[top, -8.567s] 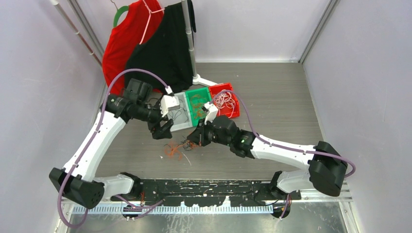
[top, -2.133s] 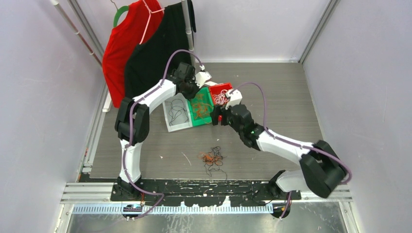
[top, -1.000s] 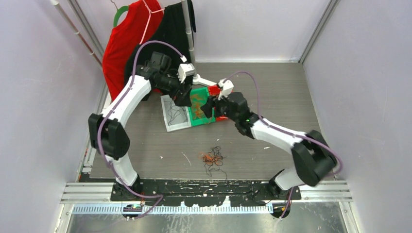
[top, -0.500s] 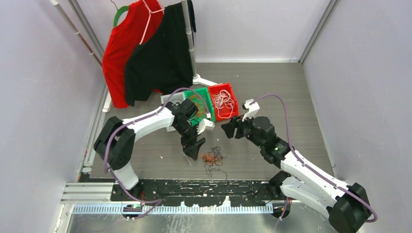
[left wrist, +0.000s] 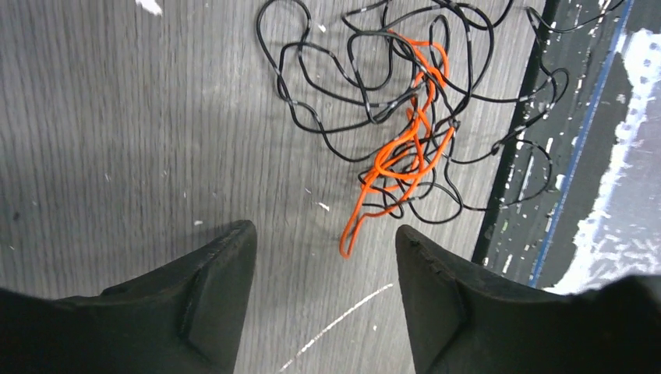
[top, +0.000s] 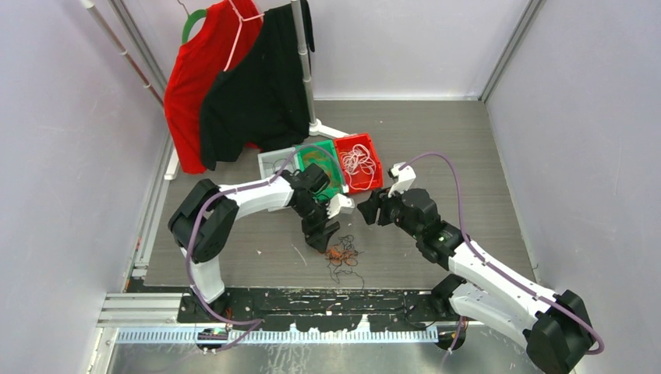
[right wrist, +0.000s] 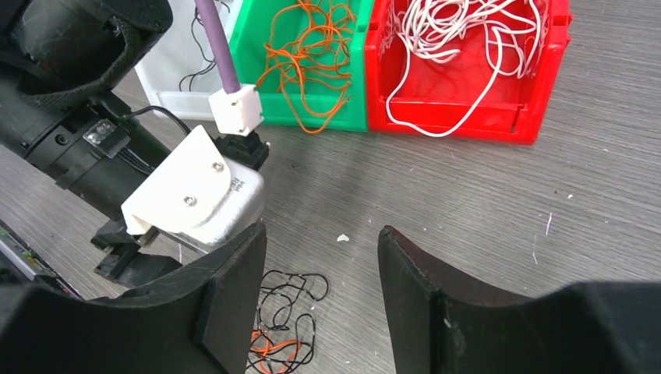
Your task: Untangle the cables
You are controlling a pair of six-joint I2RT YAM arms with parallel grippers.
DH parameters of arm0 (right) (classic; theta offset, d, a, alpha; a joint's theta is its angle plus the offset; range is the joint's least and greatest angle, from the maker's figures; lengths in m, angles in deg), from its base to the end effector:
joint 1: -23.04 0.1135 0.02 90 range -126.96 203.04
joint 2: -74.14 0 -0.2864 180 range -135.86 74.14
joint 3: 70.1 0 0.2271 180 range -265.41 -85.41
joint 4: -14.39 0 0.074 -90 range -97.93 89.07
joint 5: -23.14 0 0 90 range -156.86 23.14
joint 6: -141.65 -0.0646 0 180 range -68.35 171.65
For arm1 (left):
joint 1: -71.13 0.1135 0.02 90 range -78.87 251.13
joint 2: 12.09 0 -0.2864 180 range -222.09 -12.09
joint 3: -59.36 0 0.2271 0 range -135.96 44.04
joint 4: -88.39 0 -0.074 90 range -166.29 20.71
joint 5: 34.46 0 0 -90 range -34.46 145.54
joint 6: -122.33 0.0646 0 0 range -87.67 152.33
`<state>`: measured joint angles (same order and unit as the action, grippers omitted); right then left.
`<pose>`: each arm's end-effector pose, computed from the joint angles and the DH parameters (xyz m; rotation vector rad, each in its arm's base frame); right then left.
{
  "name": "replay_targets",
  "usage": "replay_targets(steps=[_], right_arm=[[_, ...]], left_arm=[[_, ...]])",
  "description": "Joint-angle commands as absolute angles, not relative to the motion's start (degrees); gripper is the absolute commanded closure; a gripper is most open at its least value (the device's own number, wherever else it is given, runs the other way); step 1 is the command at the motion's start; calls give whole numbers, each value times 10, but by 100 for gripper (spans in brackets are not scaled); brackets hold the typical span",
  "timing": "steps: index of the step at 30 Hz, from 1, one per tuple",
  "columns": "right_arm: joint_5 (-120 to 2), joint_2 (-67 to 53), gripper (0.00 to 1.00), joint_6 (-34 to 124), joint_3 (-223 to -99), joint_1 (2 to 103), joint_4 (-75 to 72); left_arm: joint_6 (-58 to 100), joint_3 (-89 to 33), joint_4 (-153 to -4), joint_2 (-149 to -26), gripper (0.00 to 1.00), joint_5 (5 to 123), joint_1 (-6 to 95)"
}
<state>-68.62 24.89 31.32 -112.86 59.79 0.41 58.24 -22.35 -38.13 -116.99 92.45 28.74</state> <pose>0.1522 0.1112 0.2563 -0.2619 1.9632 0.6301 0.2186 -0.2521 0.1786 1.6890 2.2923 -0.9874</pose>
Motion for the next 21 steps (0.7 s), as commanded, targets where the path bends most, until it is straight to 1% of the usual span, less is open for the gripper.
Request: replay_targets(steps=[1, 3, 5, 6, 7, 8, 9, 11, 12, 14, 17, 21], right_arm=[[-695, 250, 41, 301, -1132, 599, 43], [-696, 250, 41, 301, -1133, 599, 44], [-697, 251, 41, 301, -1133, 599, 45], [-697, 252, 42, 301, -1132, 600, 45], [-698, 252, 42, 301, -1132, 599, 45], [-697, 253, 42, 301, -1132, 599, 46], [-696, 253, 43, 301, -1133, 599, 46], [-690, 254, 43, 300, -1133, 599, 49], [-685, 253, 43, 300, -1133, 599, 52], [-666, 252, 41, 299, -1130, 600, 65], [-640, 255, 35, 302, -1117, 609, 109], [-634, 262, 28, 346, -1108, 648, 149]], left_arm=[[584, -227, -418, -1175, 38, 909, 271], [584, -224, -416, -1173, 45, 903, 266], [586, -220, -412, -1165, 56, 895, 261], [588, -217, -410, -1161, 62, 886, 259], [592, -216, -404, -1155, 74, 874, 256], [595, -218, -396, -1148, 79, 863, 254], [598, -222, -382, -1138, 88, 853, 254], [598, -236, -352, -1111, 97, 831, 254], [598, -246, -336, -1092, 100, 820, 254], [598, -270, -302, -1052, 100, 803, 254], [582, -329, -246, -1008, 100, 795, 255], [560, -402, -178, -987, 100, 811, 256]])
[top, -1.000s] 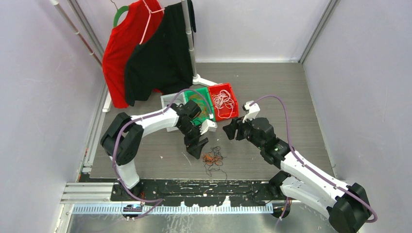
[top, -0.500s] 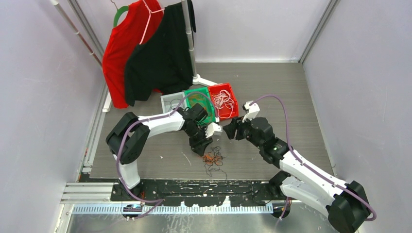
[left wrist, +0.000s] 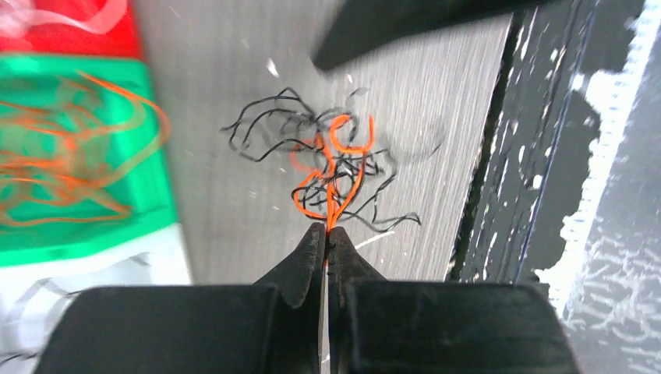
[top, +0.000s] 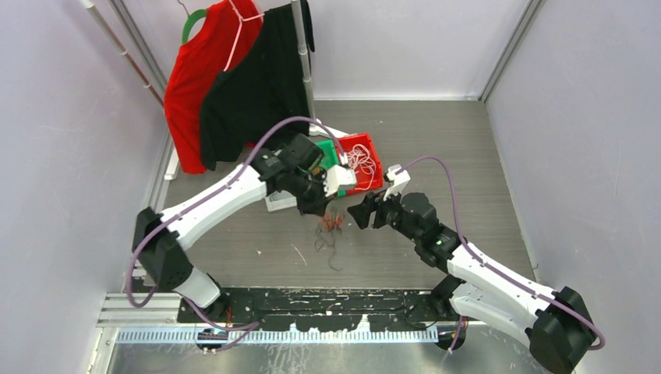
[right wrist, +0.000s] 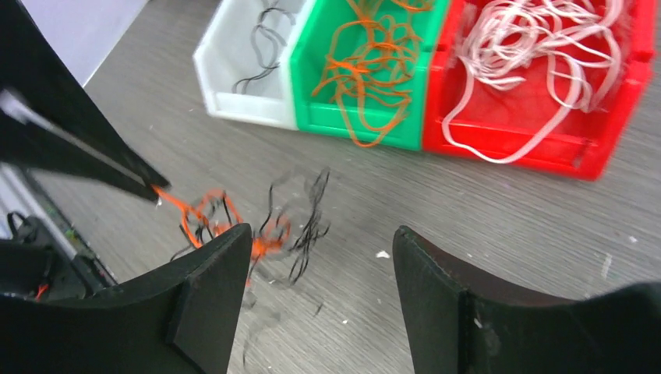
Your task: Untangle the cables
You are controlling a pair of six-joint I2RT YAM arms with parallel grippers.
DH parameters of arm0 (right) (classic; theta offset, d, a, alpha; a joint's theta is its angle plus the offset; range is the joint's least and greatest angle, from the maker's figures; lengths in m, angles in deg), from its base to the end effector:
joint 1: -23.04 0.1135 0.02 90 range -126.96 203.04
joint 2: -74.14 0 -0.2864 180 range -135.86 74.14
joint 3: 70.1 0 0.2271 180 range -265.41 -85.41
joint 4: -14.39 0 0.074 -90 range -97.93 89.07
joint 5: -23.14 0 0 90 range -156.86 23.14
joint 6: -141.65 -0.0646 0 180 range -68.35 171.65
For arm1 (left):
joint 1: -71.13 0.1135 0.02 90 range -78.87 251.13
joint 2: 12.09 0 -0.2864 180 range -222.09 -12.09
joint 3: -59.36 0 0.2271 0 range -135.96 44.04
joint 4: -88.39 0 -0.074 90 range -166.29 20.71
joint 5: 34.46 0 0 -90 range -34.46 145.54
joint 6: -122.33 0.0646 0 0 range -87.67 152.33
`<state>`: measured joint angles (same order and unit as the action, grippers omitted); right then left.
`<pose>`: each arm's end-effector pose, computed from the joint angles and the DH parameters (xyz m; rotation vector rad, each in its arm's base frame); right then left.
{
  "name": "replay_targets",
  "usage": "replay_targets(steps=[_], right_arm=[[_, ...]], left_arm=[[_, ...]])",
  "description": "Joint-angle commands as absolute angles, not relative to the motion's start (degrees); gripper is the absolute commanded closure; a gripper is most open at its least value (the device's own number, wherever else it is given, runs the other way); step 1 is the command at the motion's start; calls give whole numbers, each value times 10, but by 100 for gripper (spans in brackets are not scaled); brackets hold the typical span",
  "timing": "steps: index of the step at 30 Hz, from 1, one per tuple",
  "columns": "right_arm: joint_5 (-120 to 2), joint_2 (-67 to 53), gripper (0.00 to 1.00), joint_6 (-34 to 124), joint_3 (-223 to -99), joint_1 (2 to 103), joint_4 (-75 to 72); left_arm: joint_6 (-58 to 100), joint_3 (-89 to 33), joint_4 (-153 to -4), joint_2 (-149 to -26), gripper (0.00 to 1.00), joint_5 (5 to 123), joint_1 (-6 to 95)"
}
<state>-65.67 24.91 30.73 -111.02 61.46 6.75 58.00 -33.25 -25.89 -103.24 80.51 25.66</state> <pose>0.1488 0.1197 0.2595 -0.3061 1.8902 0.7322 0.1982 -0.2404 0.2862 1.6771 2.1109 -0.6931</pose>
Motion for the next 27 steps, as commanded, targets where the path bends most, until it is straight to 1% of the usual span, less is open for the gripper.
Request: replay_targets(steps=[1, 7, 14, 20, 24, 27], right_arm=[[-639, 263, 27, 362, -1109, 669, 160], [-680, 253, 25, 422, -1121, 753, 212], [-707, 223, 25, 435, -1124, 802, 262], [-737, 194, 26, 429, -1116, 824, 302], [-760, 165, 26, 433, -1120, 826, 339], [-755, 128, 27, 432, -1134, 827, 367]], left_arm=[[553, -412, -168, -983, 100, 818, 257], [528, -439, -138, -965, 100, 831, 256], [494, -454, -125, -956, 100, 836, 255], [485, -443, -117, -947, 100, 851, 256], [484, -443, -111, -939, 100, 895, 256], [488, -454, -100, -939, 100, 934, 256]])
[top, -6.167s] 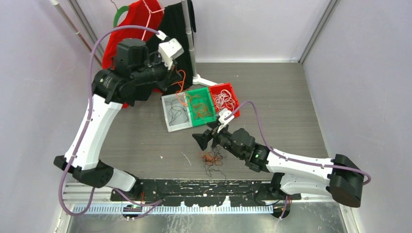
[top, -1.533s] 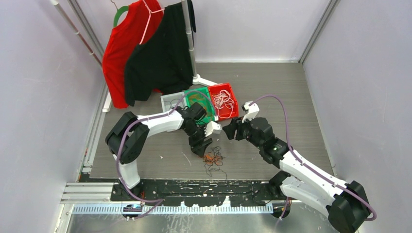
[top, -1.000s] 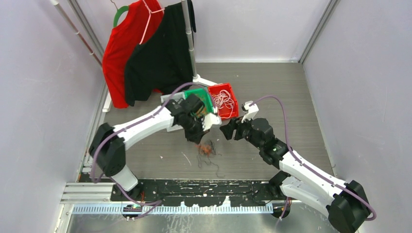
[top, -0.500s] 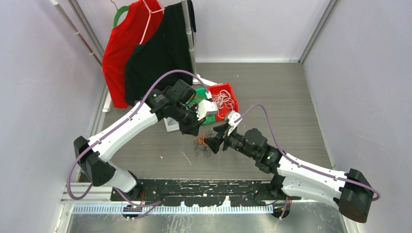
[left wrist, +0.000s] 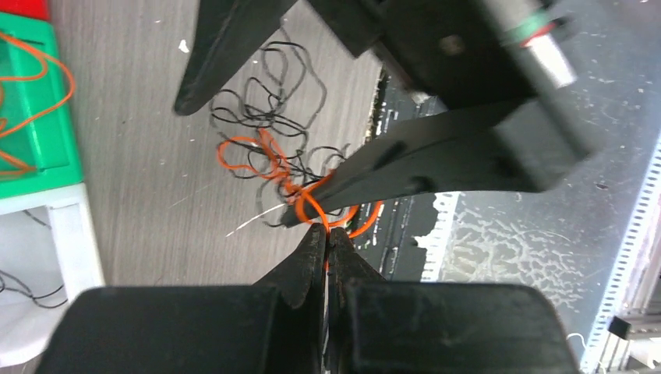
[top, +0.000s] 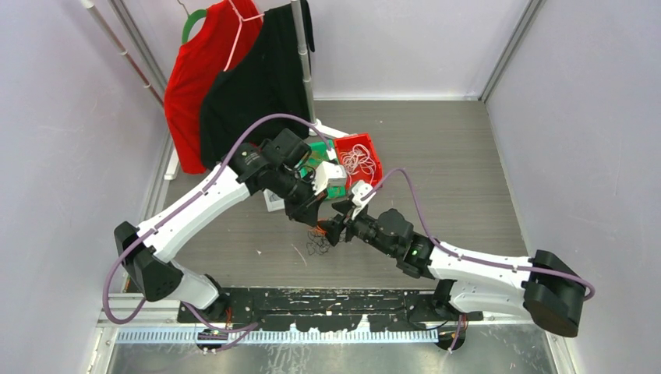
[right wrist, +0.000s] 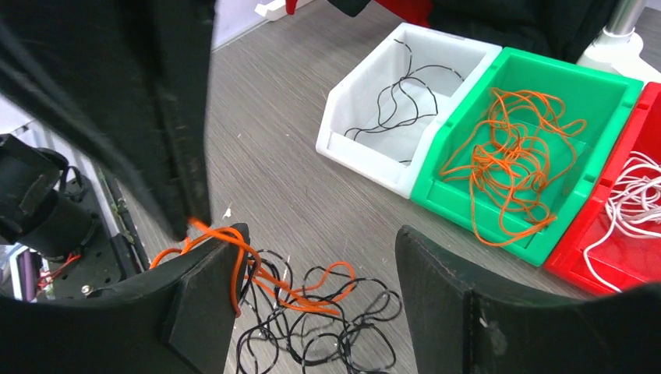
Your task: Untangle the cables
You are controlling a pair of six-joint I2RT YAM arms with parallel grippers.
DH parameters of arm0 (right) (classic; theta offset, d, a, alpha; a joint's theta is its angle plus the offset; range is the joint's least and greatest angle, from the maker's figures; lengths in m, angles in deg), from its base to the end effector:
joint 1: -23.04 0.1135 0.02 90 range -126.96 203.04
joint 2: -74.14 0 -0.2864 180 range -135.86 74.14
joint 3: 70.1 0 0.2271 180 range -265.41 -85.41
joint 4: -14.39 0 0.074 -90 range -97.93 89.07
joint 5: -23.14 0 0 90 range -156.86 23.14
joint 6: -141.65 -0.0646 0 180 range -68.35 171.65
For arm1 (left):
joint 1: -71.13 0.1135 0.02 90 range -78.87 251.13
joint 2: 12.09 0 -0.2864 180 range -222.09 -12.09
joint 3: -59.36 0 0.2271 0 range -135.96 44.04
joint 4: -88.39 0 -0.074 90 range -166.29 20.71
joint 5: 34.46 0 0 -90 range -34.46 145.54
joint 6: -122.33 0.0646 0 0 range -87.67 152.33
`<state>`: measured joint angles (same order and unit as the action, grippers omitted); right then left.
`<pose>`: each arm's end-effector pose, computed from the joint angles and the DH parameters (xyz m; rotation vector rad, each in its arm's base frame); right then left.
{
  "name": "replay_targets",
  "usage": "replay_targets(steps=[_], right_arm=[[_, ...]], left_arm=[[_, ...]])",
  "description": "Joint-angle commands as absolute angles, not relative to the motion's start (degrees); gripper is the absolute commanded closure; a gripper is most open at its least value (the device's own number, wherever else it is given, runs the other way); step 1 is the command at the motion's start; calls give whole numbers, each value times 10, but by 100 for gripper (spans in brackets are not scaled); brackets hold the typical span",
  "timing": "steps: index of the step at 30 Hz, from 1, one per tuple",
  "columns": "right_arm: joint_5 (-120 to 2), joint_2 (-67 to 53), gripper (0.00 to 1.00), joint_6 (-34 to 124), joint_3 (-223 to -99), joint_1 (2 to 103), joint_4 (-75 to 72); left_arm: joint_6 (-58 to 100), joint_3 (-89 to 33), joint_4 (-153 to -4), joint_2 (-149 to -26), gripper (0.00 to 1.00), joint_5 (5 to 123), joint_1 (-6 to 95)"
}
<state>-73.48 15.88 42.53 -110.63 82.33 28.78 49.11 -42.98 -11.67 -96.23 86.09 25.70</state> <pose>0.1206 0.1884 0.2799 -0.6331 1.5700 0.8155 0.1646 -0.2139 0.3552 1.5338 2.1875 -0.8713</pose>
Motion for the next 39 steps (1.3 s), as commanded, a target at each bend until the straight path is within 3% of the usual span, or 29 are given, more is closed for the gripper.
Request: replay_targets(steps=[1, 18, 30, 39], right_arm=[[-753, 113, 28, 431, -1141, 827, 373], [-842, -42, 43, 379, -1046, 828, 569], [-871, -21, 51, 315, -958, 828, 560], [-885, 14, 51, 276, -925, 828, 508]], left_arm=[[491, -460, -95, -940, 100, 946, 256], [502, -684, 39, -958, 100, 1070, 257], [524, -866, 75, -968, 100, 956, 260], [529, -891, -72, -936, 100, 783, 260]])
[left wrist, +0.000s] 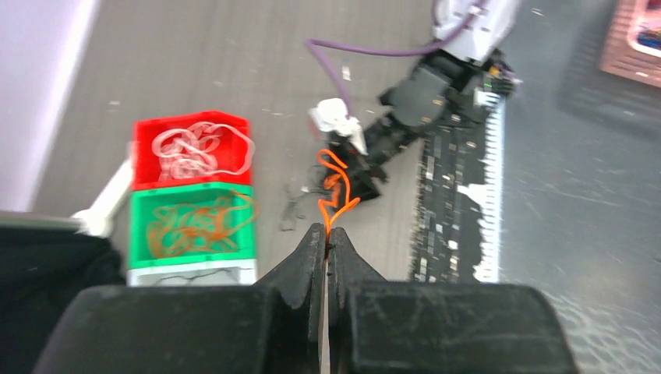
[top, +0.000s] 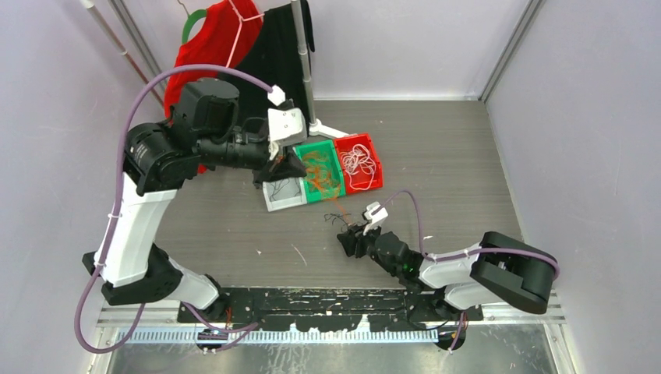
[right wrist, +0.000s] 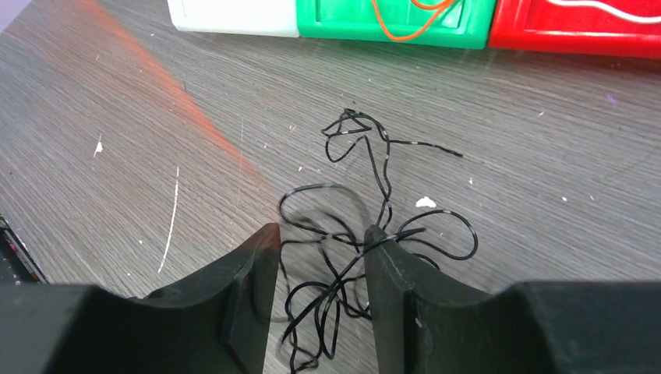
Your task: Untangle the cables
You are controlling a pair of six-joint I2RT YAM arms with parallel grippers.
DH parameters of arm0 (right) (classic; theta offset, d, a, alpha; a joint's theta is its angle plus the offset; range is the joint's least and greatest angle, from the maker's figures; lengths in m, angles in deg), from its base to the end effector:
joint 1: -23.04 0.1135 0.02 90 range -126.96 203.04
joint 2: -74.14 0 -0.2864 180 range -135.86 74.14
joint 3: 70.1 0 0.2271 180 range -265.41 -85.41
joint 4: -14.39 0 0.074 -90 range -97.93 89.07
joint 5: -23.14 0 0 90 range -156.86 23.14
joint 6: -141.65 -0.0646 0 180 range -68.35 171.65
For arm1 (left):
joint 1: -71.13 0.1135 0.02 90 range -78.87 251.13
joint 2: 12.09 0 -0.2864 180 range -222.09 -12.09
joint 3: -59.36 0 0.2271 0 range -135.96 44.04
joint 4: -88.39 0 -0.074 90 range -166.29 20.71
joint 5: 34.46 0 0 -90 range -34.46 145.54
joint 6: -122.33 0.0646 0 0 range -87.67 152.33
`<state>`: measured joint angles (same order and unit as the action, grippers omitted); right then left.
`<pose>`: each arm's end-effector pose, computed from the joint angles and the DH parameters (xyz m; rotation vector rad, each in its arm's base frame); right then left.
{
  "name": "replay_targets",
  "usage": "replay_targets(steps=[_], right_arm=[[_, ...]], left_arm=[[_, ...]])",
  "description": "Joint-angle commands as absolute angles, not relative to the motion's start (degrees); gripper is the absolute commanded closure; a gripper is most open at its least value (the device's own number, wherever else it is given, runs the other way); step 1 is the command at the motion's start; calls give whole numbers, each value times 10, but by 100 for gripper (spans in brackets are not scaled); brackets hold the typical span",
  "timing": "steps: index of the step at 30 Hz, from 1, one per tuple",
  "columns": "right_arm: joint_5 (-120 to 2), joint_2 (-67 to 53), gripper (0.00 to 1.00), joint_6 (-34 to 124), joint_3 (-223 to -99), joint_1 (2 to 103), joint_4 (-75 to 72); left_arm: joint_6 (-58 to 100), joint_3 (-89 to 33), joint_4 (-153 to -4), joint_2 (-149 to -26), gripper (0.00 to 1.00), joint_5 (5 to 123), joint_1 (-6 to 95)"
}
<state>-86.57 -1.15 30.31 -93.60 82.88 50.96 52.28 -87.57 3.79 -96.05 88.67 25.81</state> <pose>0.1283 0.1774 0.1767 -0.3798 1.8360 0.6790 0.1164 -0.1679 0.5319 1.4416 1.6058 -0.8750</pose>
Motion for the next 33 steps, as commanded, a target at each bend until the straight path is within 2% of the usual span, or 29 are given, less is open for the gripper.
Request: replay_targets(steps=[1, 6, 9, 15, 24, 33], right_arm=[[-887, 17, 50, 272, -922, 828, 504], [-886, 30, 46, 260, -913, 828, 490], [-884, 36, 45, 257, -912, 828, 483], [-881, 59, 45, 255, -918, 829, 469], [-886, 188, 46, 262, -939, 828, 359], [-900, 299, 45, 260, -945, 828, 260]], left_arm=[[529, -884, -106, -928, 100, 757, 260], [556, -860, -266, -891, 100, 637, 260], [575, -833, -332, -871, 100, 608, 260], [580, -806, -312, -868, 100, 608, 260], [571, -610, -386, -834, 100, 585, 260], [581, -507, -451, -910, 100, 541, 280]])
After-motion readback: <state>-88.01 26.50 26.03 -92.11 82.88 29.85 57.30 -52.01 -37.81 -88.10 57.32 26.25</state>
